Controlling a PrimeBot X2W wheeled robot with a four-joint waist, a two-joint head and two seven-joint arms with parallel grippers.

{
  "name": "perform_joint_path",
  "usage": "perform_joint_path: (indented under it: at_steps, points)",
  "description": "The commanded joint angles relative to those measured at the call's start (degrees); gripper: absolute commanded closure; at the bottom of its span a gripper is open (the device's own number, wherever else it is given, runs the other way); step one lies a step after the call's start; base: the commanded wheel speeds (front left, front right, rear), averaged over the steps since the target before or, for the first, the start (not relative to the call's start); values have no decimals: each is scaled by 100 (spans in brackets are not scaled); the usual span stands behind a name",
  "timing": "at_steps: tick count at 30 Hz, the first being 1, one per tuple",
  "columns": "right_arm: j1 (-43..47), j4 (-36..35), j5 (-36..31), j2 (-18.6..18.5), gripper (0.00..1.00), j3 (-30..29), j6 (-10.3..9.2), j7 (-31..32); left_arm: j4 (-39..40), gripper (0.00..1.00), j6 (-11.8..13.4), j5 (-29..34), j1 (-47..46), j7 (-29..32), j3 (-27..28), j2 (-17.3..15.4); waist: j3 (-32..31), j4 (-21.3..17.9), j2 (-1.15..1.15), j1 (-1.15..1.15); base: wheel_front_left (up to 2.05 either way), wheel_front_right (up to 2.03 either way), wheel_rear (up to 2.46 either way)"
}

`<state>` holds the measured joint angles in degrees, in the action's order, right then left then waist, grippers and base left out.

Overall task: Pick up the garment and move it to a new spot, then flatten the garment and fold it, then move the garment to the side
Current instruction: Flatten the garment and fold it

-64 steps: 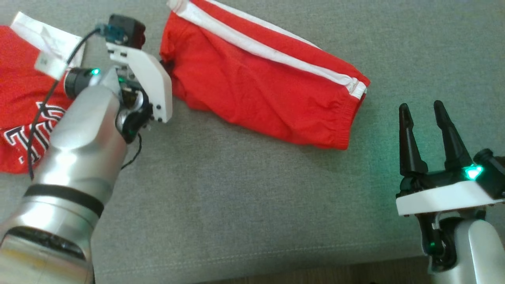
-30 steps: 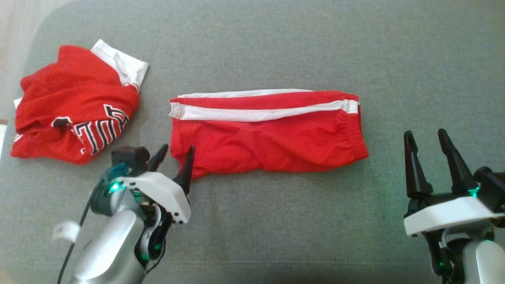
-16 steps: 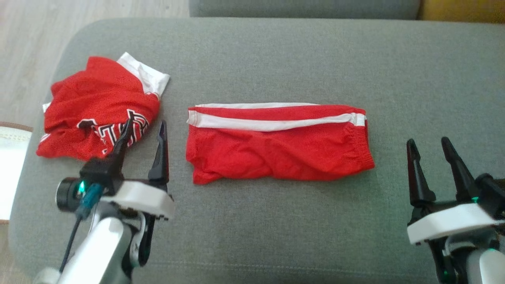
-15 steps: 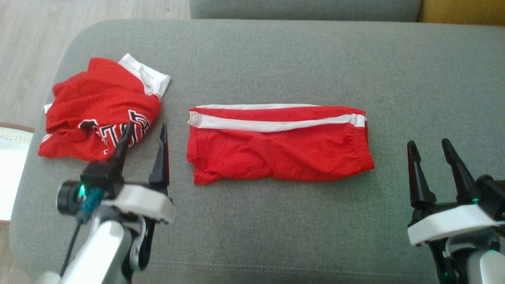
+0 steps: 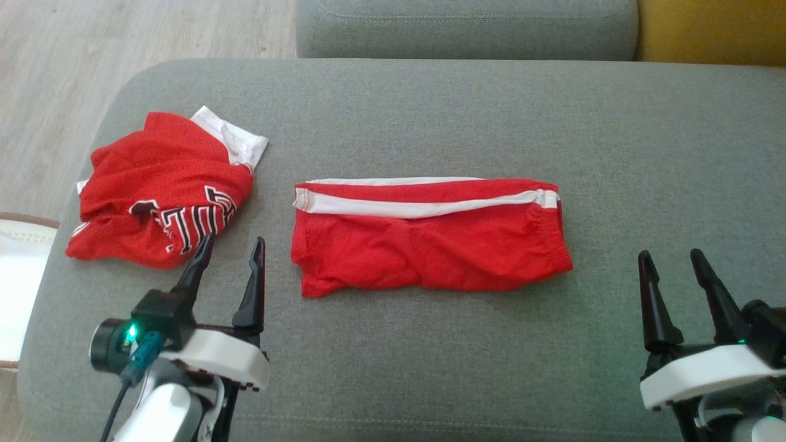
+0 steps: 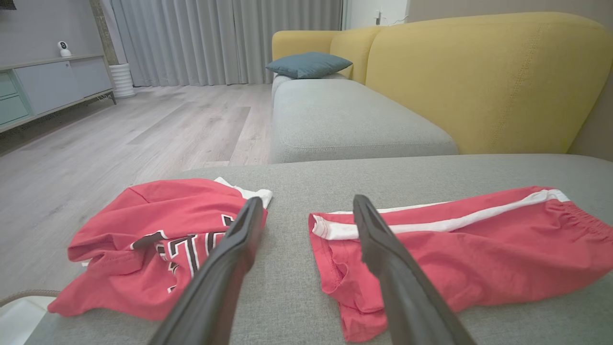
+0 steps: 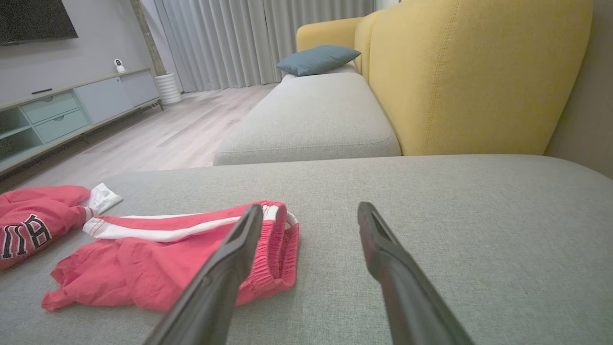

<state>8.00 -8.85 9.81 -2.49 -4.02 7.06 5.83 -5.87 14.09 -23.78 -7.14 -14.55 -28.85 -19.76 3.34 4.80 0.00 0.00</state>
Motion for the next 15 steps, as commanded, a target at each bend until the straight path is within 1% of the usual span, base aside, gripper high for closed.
perform_joint_path:
  at_steps: [1, 6, 15]
  points:
    - [-81, -233, 43, -39, 0, 120, 43, 4, 195, 0, 7, 19, -163, -36, 234, -178, -19, -10, 0, 0, 0, 0, 0]
    - [-70, -267, 58, -39, 0, 128, 43, 24, 218, 0, 52, -6, -143, 0, 238, -197, -21, -36, 0, 0, 0, 0, 0]
    - [-105, -264, 46, -39, 0, 101, 43, 35, 203, 0, 60, -16, -225, 6, 213, -191, 70, -20, 0, 0, 0, 0, 0]
